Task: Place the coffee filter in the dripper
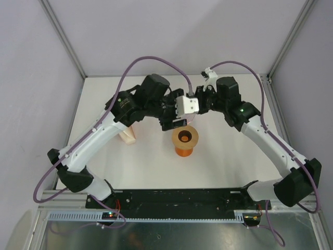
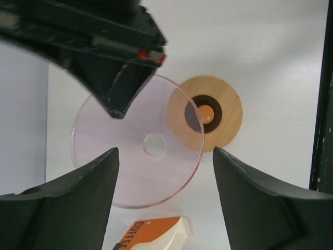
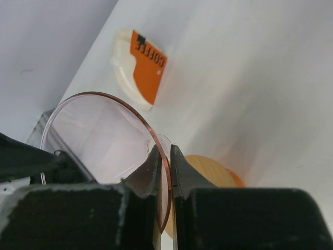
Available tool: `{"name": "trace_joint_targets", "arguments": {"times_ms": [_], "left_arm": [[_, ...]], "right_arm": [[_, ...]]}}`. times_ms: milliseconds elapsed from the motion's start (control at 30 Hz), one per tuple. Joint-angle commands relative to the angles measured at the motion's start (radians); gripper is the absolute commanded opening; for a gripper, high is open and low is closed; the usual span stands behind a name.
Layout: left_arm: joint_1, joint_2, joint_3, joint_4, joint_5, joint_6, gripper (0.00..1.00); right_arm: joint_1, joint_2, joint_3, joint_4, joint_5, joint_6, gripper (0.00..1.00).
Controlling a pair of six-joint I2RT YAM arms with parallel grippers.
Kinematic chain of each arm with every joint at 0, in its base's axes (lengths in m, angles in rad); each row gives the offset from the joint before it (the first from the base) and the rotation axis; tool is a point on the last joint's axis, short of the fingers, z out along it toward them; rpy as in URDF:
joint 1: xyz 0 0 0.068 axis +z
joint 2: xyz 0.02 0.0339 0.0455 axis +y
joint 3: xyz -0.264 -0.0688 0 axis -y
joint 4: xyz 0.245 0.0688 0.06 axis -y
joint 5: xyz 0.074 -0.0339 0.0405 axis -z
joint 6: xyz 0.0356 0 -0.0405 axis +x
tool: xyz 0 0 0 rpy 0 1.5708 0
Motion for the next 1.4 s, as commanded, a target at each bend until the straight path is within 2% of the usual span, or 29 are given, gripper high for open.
{"name": "trace_joint_targets", "arguments": {"times_ms": [0,100,167,267,567,833,1000,1167,1233,1367], "left_arm": [[0.016,-0.021,0.114,0.068,-0.065,-0.214,0.8],[0.074,0.0,0.154,0.124,-0.136,-0.389,0.83],[0.15,0.022,0.168,0.15,-0.147,-0.503,0.83],[0.215,0.054,0.152,0.162,-0.145,-0.594,0.83],[0.225,0.068,0.008,0.167,-0.033,-0.614,0.79],[0.208,0.036,-0.095,0.17,0.095,-0.641,0.74],[0.205,0.038,-0.17,0.171,0.141,-0.655,0.62],[0.198,0.026,-0.186,0.172,0.179,-0.661,0.56],[0.194,0.022,-0.195,0.173,0.173,-0.657,0.48],[0.192,0.017,-0.236,0.172,0.191,-0.659,0.18]], "right_arm": [[-0.002,-0.082,0.032,-0.011,0.157,-0.046,0.0],[0.003,-0.11,0.032,-0.05,0.23,-0.049,0.0],[0.01,-0.127,0.032,-0.089,0.285,-0.054,0.0],[0.027,-0.144,0.033,-0.152,0.345,-0.059,0.0],[0.075,-0.152,0.032,-0.26,0.347,-0.031,0.0],[0.105,-0.149,0.007,-0.239,0.313,-0.016,0.0],[0.112,-0.156,-0.037,-0.186,0.291,-0.006,0.0],[0.113,-0.143,-0.055,-0.163,0.282,0.0,0.0],[0.113,-0.139,-0.055,-0.161,0.279,0.001,0.0],[0.111,-0.141,-0.061,-0.165,0.282,0.0,0.0]]}}
